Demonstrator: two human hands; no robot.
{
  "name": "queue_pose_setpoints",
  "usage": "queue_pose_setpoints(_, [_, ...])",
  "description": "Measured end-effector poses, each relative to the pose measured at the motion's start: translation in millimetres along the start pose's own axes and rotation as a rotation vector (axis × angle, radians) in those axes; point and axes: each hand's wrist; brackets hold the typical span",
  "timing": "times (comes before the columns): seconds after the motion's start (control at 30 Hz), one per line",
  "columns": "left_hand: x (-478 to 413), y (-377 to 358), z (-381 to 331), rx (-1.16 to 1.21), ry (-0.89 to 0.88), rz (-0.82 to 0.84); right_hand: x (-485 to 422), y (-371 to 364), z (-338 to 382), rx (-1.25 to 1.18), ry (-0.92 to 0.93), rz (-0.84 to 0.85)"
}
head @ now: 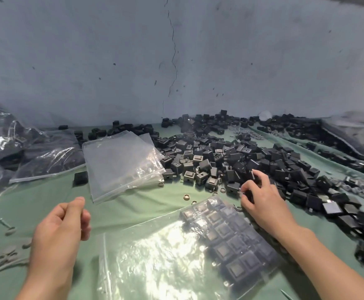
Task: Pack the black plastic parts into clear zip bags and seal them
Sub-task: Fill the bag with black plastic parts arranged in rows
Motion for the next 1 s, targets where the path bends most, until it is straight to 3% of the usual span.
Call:
queue_pose_setpoints(0.17, [8.3,-3.3,-1.7,0.015,0.010,-0.012,14.8,-6.9,-11.7,0.007,-0.073,-0.076])
queue_pose_setpoints(0.37, [29.5,-7.9,-14.3,0.041,-0.002,0.010,21.4,7.4,-12.8,0.002,-0.188,0.020])
queue_pose_setpoints(0.43, [38.6,-10.5,-22.0,0.074,-0.008,-0.004,28.7,19.5,-7.2,-0.222,-0.225,-0.008])
queue_pose_setpoints(0.53, [55.4,-14.1,-39.1,0.084,-0.085,-0.019,46.3,50.6,17.8,-0.937,-0.384,-0.037])
queue_pose_setpoints(0.6, [73.5,-16.6,-50.2,0.026,-0.193,0.034,69.4,68.1,41.7,-1.430,-0.477,0.160])
queue_pose_setpoints(0.67, [95.7,-21.5,-62.1,-0.029,-0.294,0.163,98.1,75.4,68.4,-1.702,-0.458,0.412])
queue_pose_setpoints(0.73, [115.4,-29.6,-71.8,-0.075,-0.334,0.340,126.8,74.8,97.7,-1.738,-0.385,0.627])
queue_pose_setpoints(0.8, [128.0,-37.1,-74.2,-0.158,-0.371,0.514,148.1,70.4,120.8,-1.681,-0.301,0.739])
queue_pose_setpoints(0.9, [135.0,-38.2,-71.2,-0.309,-0.480,0.634,164.2,63.9,135.2,-1.672,-0.243,0.771])
queue_pose_setpoints(1.0, [135.5,-26.9,-68.1,-0.291,-0.473,0.656,173.3,65.1,137.5,-1.656,-0.241,0.785])
Point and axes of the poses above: each hand's wrist, its own x-axis away from the middle knuckle, its own y-axis out of the back of the hand, z = x × y, and after that the axes turned 6 degrees about -y, right-handed
